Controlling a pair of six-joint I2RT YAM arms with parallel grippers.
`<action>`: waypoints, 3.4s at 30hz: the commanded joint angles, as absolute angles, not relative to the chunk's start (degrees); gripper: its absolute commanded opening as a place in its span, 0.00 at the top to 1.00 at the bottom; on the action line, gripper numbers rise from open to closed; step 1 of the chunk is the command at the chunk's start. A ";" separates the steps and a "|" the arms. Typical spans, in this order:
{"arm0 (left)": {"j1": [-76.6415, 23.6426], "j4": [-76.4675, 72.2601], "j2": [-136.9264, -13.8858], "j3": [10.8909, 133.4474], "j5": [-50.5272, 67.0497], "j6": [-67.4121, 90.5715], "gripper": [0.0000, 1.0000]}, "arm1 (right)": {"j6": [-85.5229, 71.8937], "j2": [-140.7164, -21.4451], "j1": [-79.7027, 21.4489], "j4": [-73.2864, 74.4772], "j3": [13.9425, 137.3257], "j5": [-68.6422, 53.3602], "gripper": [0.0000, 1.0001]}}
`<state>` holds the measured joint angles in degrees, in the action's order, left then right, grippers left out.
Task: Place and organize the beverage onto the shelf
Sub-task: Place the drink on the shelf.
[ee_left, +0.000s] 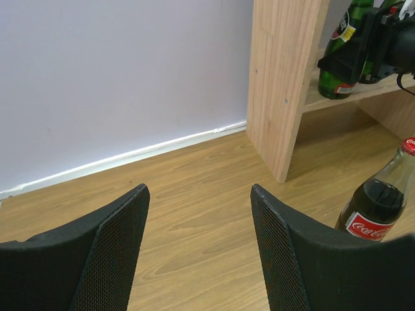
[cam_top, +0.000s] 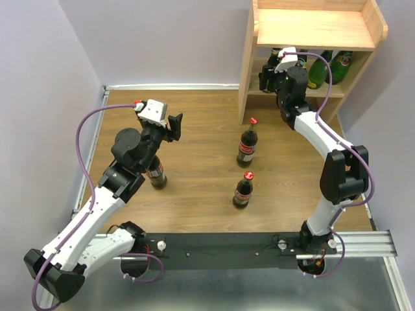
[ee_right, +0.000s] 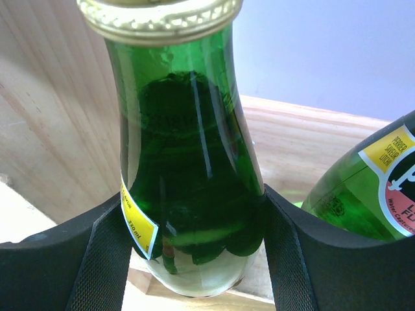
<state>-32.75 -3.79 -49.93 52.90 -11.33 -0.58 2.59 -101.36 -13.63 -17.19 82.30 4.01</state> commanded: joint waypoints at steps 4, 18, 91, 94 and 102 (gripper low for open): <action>-32.96 -4.83 -50.36 53.00 -11.78 -0.18 0.28 | 3.43 -101.16 -13.18 -25.31 82.44 6.68 0.93; -32.96 -4.75 -50.19 52.56 -11.95 -0.18 0.28 | 2.81 -103.71 -13.18 -26.89 82.79 8.17 0.83; -32.96 -4.57 -49.04 52.03 -11.16 -0.18 0.28 | 4.30 -90.44 -13.01 -29.27 71.02 6.15 0.11; -32.96 -4.57 -48.96 52.29 -10.90 -0.26 0.28 | 4.57 -88.51 -13.01 -29.18 69.97 5.72 0.11; -32.96 -4.48 -49.22 53.96 -7.21 1.30 0.28 | 4.75 -81.04 -13.10 -23.49 66.27 3.96 0.11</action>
<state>-32.75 -3.79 -49.82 52.53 -10.72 -0.56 4.10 -85.62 -13.41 -27.27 67.92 5.89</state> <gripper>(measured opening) 0.717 0.884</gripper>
